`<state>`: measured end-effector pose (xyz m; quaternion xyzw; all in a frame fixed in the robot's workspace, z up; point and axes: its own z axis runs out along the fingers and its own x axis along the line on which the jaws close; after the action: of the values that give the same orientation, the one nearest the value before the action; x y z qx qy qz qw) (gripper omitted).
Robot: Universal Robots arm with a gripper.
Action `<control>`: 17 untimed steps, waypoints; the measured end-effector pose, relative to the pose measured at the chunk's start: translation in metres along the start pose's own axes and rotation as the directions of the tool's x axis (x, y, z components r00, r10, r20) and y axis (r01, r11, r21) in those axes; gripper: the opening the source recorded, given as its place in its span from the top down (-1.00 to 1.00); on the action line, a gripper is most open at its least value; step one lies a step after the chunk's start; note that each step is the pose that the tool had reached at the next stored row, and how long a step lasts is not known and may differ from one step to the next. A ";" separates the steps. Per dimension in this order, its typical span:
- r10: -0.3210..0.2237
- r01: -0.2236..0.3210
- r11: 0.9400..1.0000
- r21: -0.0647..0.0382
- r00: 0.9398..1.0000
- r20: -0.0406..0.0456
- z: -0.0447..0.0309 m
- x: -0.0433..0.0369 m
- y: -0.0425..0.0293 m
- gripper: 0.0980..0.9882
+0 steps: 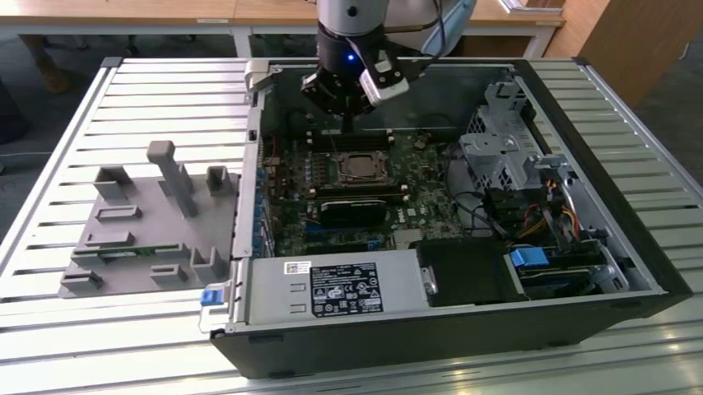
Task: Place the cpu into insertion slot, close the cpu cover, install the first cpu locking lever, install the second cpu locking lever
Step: 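Install the first cpu locking lever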
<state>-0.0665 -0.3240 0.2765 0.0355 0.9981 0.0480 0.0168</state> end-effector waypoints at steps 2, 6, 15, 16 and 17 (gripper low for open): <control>0.000 0.000 1.000 0.000 1.000 0.000 0.0000 0.0016 -0.0002 0.98; -0.001 0.001 1.000 0.000 1.000 0.001 0.0006 0.0063 -0.0006 0.98; -0.001 0.001 1.000 0.000 1.000 0.000 0.0032 0.0133 -0.0011 0.98; -0.001 0.001 1.000 0.000 1.000 0.001 0.0035 0.0139 -0.0009 0.98; -0.001 0.001 1.000 0.000 1.000 0.001 0.0037 0.0144 -0.0006 0.98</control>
<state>-0.0807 -0.3232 0.2723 0.0351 0.9981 0.0480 0.0171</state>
